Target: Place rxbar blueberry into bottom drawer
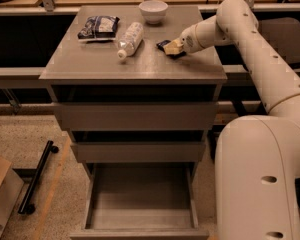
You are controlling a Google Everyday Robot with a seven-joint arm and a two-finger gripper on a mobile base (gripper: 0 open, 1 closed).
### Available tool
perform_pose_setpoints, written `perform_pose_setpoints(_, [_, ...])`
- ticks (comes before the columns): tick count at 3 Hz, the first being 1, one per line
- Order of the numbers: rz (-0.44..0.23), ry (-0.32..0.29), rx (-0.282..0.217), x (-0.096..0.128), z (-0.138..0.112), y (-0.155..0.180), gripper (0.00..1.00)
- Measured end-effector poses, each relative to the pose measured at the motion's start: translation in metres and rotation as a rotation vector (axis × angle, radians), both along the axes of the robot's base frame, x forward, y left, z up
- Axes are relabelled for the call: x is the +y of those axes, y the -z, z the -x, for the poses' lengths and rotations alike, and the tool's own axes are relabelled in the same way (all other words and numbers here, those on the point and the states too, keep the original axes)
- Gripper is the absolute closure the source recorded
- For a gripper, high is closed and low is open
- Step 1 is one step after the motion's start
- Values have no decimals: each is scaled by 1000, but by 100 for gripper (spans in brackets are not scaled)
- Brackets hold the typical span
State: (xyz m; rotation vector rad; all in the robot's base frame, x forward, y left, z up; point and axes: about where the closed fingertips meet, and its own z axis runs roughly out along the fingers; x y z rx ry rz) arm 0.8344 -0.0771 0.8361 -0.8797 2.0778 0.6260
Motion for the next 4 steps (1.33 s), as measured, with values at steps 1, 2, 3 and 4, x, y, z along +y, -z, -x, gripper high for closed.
perform_pose_setpoints(1, [0,0,0,0,0,-1,85])
perform_pose_setpoints(2, [0,0,0,0,0,-1,62])
perform_pose_setpoints(3, [0,0,0,0,0,-1,38])
perform_pose_setpoints(4, [0,0,0,0,0,-1,7])
